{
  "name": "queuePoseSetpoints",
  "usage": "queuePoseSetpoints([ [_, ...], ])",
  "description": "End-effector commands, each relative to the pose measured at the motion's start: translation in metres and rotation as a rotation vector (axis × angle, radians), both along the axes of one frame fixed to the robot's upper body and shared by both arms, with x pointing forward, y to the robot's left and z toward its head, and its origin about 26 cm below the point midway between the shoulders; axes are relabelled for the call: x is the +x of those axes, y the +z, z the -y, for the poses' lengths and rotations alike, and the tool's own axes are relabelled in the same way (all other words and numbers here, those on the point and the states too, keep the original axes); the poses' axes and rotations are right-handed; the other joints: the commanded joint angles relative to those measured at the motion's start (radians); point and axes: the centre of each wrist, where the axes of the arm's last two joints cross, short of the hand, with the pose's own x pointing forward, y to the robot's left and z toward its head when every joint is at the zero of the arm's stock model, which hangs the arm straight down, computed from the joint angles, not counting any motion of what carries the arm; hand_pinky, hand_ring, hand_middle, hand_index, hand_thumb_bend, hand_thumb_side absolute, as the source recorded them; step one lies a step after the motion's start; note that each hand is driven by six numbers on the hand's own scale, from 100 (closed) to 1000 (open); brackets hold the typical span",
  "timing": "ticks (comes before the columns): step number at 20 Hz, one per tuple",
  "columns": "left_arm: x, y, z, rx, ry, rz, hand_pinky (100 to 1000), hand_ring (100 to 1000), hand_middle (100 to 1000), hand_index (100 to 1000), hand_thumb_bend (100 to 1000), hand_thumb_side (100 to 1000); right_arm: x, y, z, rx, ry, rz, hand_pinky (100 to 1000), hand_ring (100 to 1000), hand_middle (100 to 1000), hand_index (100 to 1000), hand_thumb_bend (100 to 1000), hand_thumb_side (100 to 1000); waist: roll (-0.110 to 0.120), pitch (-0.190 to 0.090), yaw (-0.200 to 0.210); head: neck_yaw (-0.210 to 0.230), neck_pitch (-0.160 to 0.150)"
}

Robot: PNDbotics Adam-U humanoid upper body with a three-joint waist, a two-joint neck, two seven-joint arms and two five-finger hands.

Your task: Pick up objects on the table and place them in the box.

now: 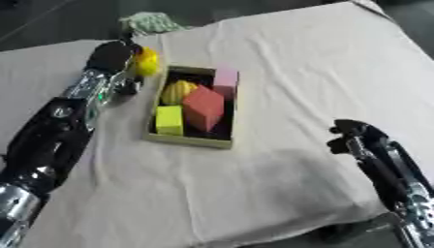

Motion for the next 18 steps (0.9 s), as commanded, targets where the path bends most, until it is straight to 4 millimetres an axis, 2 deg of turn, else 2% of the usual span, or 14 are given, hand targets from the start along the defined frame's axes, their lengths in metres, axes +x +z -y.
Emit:
queuePoseSetpoints([
  [1,0.0021,0.0087,-0.0038,-0.001,0.015,0.061,747,708,698,785,217,100,0.0013,0.0068,0.0030,-0.009,0.000,0.022,667,653,690,782,100,643,-0.006,-0.011,-0.001,0.000,-0.013],
  [11,0.0023,0.0044,-0.0023,-0.019,0.040,0.152,691,572,558,668,100,100,0.0024,0.0088,0.0028,-0.006,0.002,0.027,667,653,689,782,100,654,-0.008,0.002,-0.011,0.020,-0.028],
  [18,0.0018,0.0018,0.0016,-0.040,0.040,0.220,654,497,485,594,100,100,0.0026,0.0091,0.0025,-0.006,0.004,0.029,667,653,688,782,100,648,-0.007,0.001,-0.009,0.016,-0.030],
])
